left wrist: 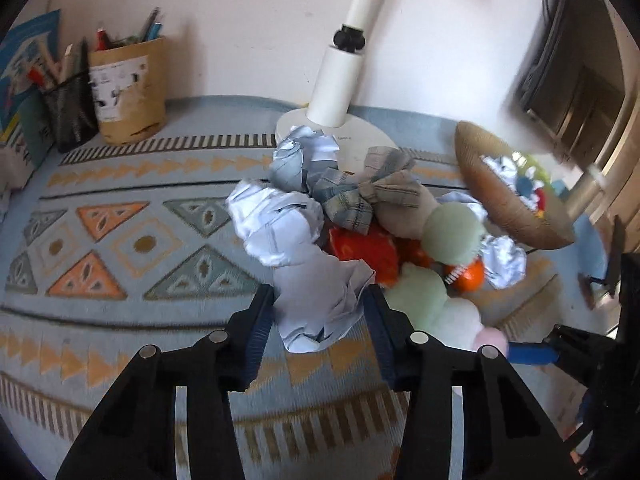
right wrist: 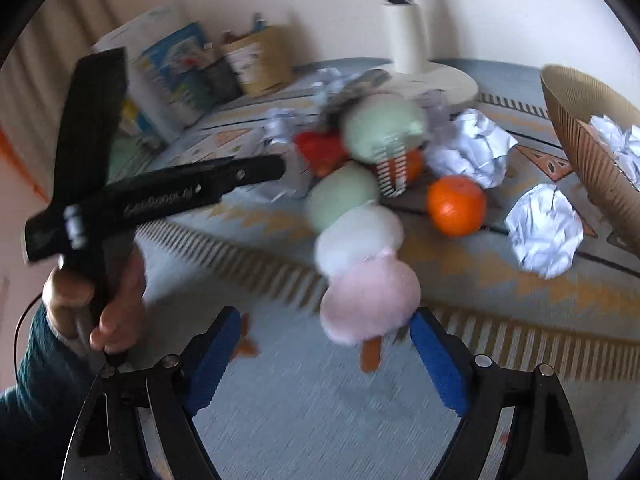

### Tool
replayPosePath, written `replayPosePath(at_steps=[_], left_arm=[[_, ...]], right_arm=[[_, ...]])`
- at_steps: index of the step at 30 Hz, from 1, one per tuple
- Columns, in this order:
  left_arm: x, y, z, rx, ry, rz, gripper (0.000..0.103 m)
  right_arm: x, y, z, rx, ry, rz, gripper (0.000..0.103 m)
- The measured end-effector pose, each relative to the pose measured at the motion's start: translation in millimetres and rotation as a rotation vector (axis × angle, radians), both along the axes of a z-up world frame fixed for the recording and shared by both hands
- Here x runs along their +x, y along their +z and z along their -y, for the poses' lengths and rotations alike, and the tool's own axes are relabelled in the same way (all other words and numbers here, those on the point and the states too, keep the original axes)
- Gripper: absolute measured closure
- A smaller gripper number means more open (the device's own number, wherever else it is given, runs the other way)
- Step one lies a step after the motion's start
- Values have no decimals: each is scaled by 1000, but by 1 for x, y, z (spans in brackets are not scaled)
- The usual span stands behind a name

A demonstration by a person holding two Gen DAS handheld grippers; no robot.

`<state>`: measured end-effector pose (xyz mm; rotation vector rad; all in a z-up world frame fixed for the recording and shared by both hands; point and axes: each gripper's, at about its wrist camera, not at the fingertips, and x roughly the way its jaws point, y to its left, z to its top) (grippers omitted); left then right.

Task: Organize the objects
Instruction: 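Grasp the stacked pastel squishy toys with the right gripper while the left grasps a paper ball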

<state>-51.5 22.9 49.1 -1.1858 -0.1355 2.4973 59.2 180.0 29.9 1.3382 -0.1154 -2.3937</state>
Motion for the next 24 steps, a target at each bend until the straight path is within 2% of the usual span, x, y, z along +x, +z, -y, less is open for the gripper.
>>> replayPosePath(at_steps=[5,8,11,12,13,15,16,18,24], left_arm=[[20,2,21,47,27,0,60],[30,1,27,44,29,7,60],[37,1,28,33,28,8,60],[41,1,29,31,27,6,60],[43,1,30,29,24,4,60],[49,1,32,21,22,1,60],[51,0,32,18,23,1,60],[56,0,33,27,25,1,60],[71,-4,33,31,46,-34,60]], right_arm=[[9,7,-6,130,-109,-64,17],[-5,6,0,149,-104,-68,17],[-22,-2,9,233,-107,-97,17],[-25,-4,10,249,-109,-100,21],[-28,-7,12,255,-105,-90,25],[-28,-11,16,245,-99,-81,46],[-27,-12,20,251,-100,-81,49],[-23,-11,17,259,-118,-86,51],[27,9,-21,187,-305,-37,51]])
